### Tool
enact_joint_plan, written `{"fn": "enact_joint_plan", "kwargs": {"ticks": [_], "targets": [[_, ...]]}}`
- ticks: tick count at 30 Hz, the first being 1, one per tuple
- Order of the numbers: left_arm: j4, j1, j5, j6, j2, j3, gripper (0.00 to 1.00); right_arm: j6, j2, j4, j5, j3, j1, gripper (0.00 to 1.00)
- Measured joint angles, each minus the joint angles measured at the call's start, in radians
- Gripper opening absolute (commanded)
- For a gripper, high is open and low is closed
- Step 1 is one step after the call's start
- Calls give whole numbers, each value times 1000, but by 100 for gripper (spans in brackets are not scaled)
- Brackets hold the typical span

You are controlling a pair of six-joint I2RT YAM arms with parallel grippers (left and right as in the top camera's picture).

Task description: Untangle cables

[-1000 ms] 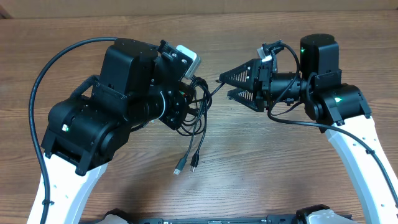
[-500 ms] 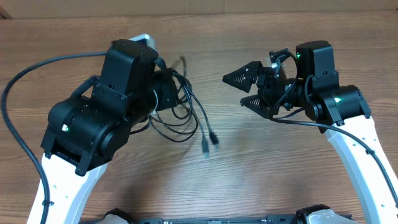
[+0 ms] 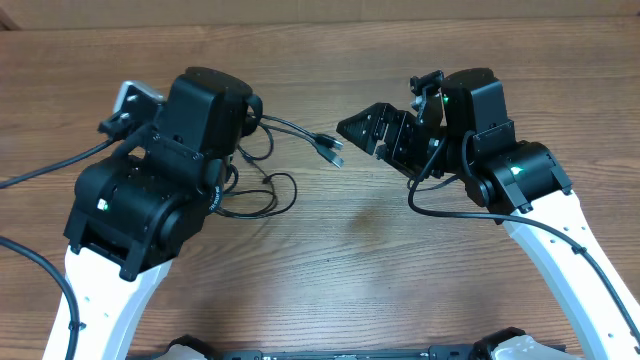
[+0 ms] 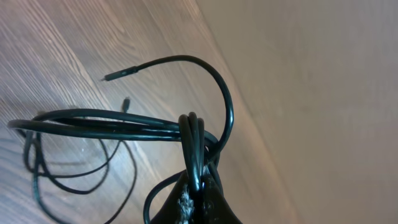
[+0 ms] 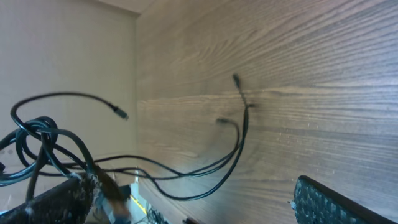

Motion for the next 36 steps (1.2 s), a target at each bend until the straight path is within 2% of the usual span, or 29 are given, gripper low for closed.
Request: {"fn": "enact_joint_plan", "kwargs": {"ticks": [9,15,18,21,26,30,36], "targets": [[-5,92,-28,-132,3,0,4,24,0,52,49,0,76,100],[24,93,59,-203,29,0,4,-26,0,192,186,0,262,99],[27,93,174,-241,29,0,5,-39,0,194,315,0,309,100],[28,93,370,-262,29,0,4,-44,0,196,430,0,308,99],[31,53,516,-267,29,0,4,-43,1,165,554,0,308,99],[31,51,518,-281,29,0,4,-43,7,92,567,0,308,99],[34,51,398,-331,29,0,4,-44,10,97,523,0,308,100]]}}
